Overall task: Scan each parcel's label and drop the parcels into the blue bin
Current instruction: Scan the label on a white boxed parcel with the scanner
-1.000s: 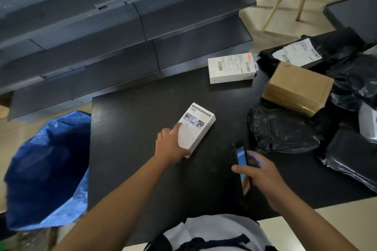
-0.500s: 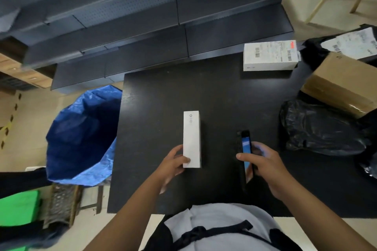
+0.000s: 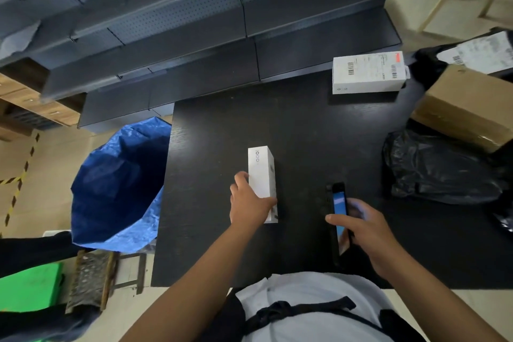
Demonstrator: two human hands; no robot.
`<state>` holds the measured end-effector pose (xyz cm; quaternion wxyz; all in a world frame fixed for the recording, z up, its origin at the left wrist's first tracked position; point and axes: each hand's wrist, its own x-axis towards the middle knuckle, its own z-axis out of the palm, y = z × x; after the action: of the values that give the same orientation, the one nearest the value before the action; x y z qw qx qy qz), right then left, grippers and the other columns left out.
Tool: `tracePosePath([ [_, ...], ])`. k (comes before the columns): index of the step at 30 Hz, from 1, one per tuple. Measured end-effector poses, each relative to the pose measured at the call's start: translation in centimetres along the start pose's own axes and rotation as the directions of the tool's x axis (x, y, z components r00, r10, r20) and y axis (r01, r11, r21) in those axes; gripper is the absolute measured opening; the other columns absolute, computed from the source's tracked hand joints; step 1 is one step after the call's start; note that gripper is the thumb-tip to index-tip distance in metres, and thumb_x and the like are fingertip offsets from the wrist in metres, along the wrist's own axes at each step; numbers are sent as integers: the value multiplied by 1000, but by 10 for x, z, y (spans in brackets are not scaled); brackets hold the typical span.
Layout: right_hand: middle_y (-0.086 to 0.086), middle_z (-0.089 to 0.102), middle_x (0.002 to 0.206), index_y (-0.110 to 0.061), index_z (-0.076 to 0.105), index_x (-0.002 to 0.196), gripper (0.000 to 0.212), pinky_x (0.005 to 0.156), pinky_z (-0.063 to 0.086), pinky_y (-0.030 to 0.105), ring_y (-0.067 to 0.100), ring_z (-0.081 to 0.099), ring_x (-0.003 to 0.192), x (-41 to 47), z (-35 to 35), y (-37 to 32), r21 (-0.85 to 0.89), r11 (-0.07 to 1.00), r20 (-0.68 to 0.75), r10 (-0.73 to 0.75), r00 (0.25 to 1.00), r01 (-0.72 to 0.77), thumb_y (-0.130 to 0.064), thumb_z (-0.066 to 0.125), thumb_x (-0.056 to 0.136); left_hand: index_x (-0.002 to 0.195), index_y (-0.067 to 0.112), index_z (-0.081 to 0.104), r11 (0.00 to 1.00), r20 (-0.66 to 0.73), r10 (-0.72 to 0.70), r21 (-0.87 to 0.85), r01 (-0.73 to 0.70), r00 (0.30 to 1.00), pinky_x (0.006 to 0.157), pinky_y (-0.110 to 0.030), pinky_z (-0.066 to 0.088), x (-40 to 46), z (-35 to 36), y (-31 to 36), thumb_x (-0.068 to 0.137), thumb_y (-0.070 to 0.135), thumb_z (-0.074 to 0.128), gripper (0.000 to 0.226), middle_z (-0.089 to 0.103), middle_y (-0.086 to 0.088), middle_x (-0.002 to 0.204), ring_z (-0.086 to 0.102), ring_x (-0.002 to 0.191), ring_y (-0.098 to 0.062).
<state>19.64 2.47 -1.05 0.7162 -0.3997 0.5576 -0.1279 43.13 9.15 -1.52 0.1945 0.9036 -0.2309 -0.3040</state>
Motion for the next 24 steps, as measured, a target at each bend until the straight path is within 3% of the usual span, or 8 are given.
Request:
tracePosePath([
  [5,6,66,131,-19,56,143,71,100,54,51,28,64,118,-7,-7,11,32,999,-26,35,999,-34,-23,87,79,129,31,47,976,294,6,-209,58,956,77,-40,63,2,-35,-13,80,5,74,62,67,1,115,73,94,-20],
  [8,5,67,124,-18,58,139,68,97,55,49,27,65,114,-7,-10,17,61,997,-51,42,998,-39,-21,88,78,128,28,57,979,449,-5,-180,96,894,83,-45,62,7,-53,-24,80,0,67,55,75,-1,109,76,88,-23],
  [10,8,67,127,-18,56,142,84,99,54,58,34,65,115,-9,-11,18,66,997,-70,47,996,-42,-31,93,69,125,28,58,989,481,-4,-129,75,876,82,-42,61,7,-55,-29,83,-2,63,51,74,-2,113,75,90,-22],
  [12,10,65,132,-20,53,146,93,100,54,63,37,64,118,-8,-13,21,80,996,-90,42,995,-35,-35,94,64,127,26,57,992,467,3,-112,56,884,78,-36,60,8,-51,-33,88,-3,59,49,70,-6,123,72,95,-20],
  [14,10,62,136,-20,50,149,88,101,53,62,36,63,120,-7,-16,23,95,995,-101,38,994,-28,-29,91,71,134,23,52,996,444,6,-79,32,896,75,-33,59,11,-42,-38,92,2,59,48,66,-8,132,69,99,-21],
  [17,14,63,136,-19,52,147,81,100,53,61,41,63,120,-6,-20,26,90,996,-96,26,995,-17,-27,89,75,145,29,38,987,363,37,132,-91,931,92,-44,57,10,-24,-38,84,30,74,71,56,-3,140,63,113,-21],
  [20,24,63,134,-20,52,145,77,100,54,58,46,61,121,-6,-19,28,97,995,-92,16,996,-7,-25,88,78,152,27,21,826,234,133,511,-238,963,110,-48,40,-1,-3,-33,67,61,80,109,44,-2,144,46,133,-27],
  [24,32,62,132,-22,49,148,84,99,55,61,51,61,118,-4,-15,28,96,995,-82,7,997,1,-27,90,75,148,16,22,724,160,168,650,-232,973,111,-39,36,-10,14,-30,68,61,80,108,41,-3,143,40,134,-24],
])
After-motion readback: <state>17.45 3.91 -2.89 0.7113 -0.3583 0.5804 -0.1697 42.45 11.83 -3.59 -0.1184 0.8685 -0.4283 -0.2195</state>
